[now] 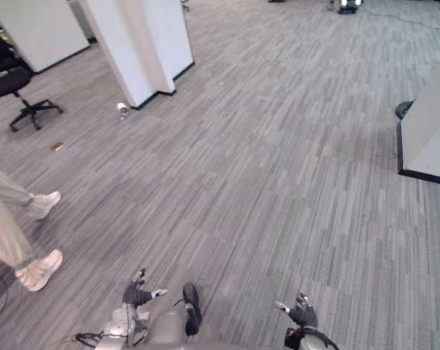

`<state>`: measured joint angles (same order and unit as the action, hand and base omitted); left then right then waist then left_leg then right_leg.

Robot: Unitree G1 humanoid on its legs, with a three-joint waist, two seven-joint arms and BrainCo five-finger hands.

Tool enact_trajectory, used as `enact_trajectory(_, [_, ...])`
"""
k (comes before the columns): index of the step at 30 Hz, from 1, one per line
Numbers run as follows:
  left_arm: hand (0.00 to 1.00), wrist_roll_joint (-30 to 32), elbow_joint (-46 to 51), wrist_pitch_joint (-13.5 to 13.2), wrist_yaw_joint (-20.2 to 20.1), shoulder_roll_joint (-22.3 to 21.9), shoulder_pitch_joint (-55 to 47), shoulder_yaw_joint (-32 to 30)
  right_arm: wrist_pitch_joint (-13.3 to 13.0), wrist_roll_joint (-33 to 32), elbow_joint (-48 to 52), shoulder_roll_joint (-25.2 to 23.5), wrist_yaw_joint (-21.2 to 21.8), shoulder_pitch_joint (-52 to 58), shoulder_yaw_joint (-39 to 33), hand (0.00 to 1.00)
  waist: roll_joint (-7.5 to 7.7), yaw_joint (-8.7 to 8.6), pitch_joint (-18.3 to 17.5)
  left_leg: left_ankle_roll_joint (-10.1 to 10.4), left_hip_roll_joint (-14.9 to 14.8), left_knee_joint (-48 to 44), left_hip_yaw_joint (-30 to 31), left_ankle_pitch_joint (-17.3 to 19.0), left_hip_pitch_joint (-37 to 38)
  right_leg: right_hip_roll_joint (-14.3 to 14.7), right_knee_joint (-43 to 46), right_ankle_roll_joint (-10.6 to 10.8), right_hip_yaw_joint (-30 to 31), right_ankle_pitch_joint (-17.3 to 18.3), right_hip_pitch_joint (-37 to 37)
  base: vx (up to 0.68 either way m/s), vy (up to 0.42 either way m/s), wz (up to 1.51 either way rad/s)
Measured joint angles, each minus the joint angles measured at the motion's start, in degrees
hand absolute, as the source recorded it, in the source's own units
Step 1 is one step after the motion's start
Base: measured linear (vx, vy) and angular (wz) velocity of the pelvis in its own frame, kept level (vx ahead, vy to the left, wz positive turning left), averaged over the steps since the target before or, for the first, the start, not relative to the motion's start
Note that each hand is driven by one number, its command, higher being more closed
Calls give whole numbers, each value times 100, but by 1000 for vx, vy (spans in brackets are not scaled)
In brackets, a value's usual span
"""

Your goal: Organize washtable

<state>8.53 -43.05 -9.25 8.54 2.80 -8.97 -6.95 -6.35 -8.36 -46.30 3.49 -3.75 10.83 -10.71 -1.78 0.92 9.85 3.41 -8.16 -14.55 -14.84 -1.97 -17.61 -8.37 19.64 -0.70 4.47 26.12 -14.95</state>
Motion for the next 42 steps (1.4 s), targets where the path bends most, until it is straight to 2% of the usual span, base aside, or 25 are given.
enact_trajectory(1, [0,-3,-17,0,44,-19,-24,-45,0,5,-27,-16,4,1,21,0,75,-9,7,-14,26,-224,-11,25,-74,-42,92,-10,238,-10,54,364,415,-48])
enact_trajectory(2, [0,-13,-72,-12,61,-39,-49,-121,-6,18,-115,-40,21,7,43,0,88,1,50,-217,-5,-877,4,182,-326,-91,227,-15,743,-80,115,432,549,-43])
enact_trajectory(3, [0,-202,-100,-78,54,-46,-57,-349,14,80,-312,-57,28,-47,42,0,142,13,65,-290,7,-1540,12,581,-528,-191,291,-9,1106,-86,91,368,481,-46])
enact_trajectory(5, [0,-349,-411,-125,82,-12,-63,-675,18,196,-546,-20,72,-139,10,0,162,-5,30,-320,46,-2144,-164,1146,-609,-357,469,51,1534,-230,131,349,425,-50])
enact_trajectory(7, [0,-408,-821,-100,176,50,-74,-710,23,226,-798,84,130,-230,-4,0,204,-13,-166,-433,238,-2235,-481,1477,-622,-575,743,204,1987,-536,447,415,473,-60])
enact_trajectory(9, [0,-438,-1072,-73,217,72,-81,-661,40,227,-877,196,141,-356,5,0,98,2,-332,-613,371,-2137,-703,1571,-615,-667,1027,381,2348,-1116,839,387,432,-58])
enact_trajectory(11, [0,-438,-1168,-47,248,86,-149,-600,39,295,-855,221,166,-511,148,0,22,3,-412,-740,561,-1975,-609,1585,-467,-683,1069,589,2776,-1965,1044,306,319,-61])
enact_trajectory(13, [0,-439,-1162,-52,261,117,-130,-520,16,387,-831,209,176,-555,287,0,-28,2,-512,-812,567,-1909,-582,1616,-404,-574,1141,758,2947,-2340,1140,251,232,-26])
enact_trajectory(15, [0,-436,-1156,-65,260,221,-107,-356,13,414,-736,171,190,-584,428,0,-19,-3,-545,-853,570,-1826,-608,1641,-253,-369,1462,804,3141,-2729,1317,177,183,-18])
enact_trajectory(17, [0,-431,-1228,-47,251,247,-110,-188,9,437,-657,196,180,-580,456,0,-64,5,-621,-853,565,-1771,-611,1641,-246,-351,1416,860,3165,-3039,1450,77,83,-30])
enact_trajectory(19, [0,-428,-1277,8,228,251,-108,-78,8,436,-608,244,154,-585,473,0,-130,-7,-627,-853,575,-1542,-617,1641,-169,-392,1352,850,2944,-3234,1600,29,44,-42])
enact_trajectory(20, [0,-426,-1308,17,184,292,-104,46,11,435,-611,264,134,-539,475,0,-146,-23,-608,-855,626,-1189,-618,1642,31,-454,1447,880,2601,-3378,1760,-36,17,-36])
enact_trajectory(21, [0,-424,-1329,21,165,317,-98,77,12,435,-609,258,131,-511,476,0,-137,-38,-601,-867,632,-1081,-625,1630,101,-456,1574,884,2476,-3404,1856,-73,-12,-46])
enact_trajectory(22, [0,-387,-1350,32,159,384,-83,147,13,437,-608,225,129,-456,482,0,-74,-39,-530,-856,641,-855,-688,1655,330,-406,2022,908,2201,-3170,2111,-78,-49,-41])
enact_trajectory(23, [0,-377,-1360,35,154,440,-44,230,13,437,-606,209,127,-439,484,0,-24,-34,-465,-843,672,-718,-701,1675,485,-327,2329,838,2043,-2853,2284,-56,-47,-34])
enact_trajectory(24, [0,-365,-1265,4,30,13,554,452,-111,175,-7,30,2,-249,663,0,-2,-160,176,-188,126,-751,-291,1303,852,1005,850,334,643,-896,2433,-19,-23,-14])
enact_trajectory(30, [0,-368,-1280,6,28,-3,554,438,-113,176,-59,31,4,-253,661,0,4,-158,159,-176,137,-625,-330,1279,931,999,781,307,659,-916,2402,2,0,-2])
enact_trajectory(31, [0,-371,-1324,8,25,-49,560,412,-112,176,-193,30,5,-284,654,0,3,-150,117,-176,169,-420,-349,1169,1053,987,594,219,659,-999,2294,0,0,0])
enact_trajectory(35, [0,-393,-1604,24,-60,-160,600,461,-81,211,-863,25,25,-441,588,0,-11,-158,-240,-122,345,816,-303,594,1696,936,-390,199,564,-1406,1768,69,1,8])
enact_trajectory(37, [0,-388,-1689,31,-114,-163,637,689,-45,229,-1132,14,53,-509,460,0,2,-152,-363,-80,371,1251,-232,387,1935,945,-820,176,468,-1595,1483,102,-16,20])
enact_trajectory(42, [0,-382,-2005,47,-250,-146,854,1290,68,406,-1531,-22,174,-669,367,0,153,-157,-467,-59,418,1470,-81,329,2236,938,-1317,147,301,-1765,1002,64,-17,12])
